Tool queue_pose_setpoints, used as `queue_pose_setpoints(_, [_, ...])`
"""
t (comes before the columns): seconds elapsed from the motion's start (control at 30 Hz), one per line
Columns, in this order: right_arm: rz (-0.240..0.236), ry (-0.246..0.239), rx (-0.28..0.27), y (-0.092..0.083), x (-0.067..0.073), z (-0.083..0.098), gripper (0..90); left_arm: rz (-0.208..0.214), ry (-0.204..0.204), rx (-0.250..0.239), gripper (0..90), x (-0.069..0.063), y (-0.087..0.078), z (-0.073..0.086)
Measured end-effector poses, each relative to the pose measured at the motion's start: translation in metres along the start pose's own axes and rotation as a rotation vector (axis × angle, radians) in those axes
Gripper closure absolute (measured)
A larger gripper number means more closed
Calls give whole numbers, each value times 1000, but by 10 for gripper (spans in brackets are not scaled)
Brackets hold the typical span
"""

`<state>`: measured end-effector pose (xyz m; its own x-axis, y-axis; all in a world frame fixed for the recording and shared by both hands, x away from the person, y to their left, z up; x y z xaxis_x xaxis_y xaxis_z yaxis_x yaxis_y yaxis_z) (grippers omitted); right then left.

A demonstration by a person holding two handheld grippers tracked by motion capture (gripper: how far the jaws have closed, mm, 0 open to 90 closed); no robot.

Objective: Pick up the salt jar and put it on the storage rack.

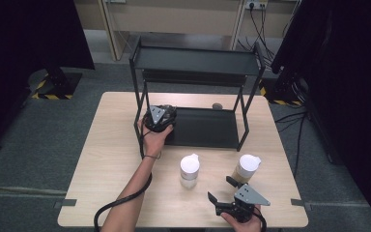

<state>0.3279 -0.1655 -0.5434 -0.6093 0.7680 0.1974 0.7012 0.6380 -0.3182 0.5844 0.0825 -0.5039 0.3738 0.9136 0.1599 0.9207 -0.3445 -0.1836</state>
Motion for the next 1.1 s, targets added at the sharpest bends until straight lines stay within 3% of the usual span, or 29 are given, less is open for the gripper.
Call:
queue_pose_setpoints(0.9, [-2, -8, 2, 0, 1, 1, 89, 17, -11, -6, 338, -7, 0, 4])
queue_pose_setpoints(1.1, [-3, -9, 4, 0, 2, 1, 89, 25, -21, 5, 250, -7, -4, 3])
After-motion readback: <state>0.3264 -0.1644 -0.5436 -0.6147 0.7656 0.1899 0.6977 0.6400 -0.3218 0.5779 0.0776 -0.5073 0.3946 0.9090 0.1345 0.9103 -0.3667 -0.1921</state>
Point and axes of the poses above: each handheld gripper's, and its own axes: y roughly forward along the jaws, z roughly out of its underside, x roughly to its left, the point moved 6 cm from there along y, roughly forward along the jaws, and after that the axes turned 9 degrees about y, right-handed, at the moved point
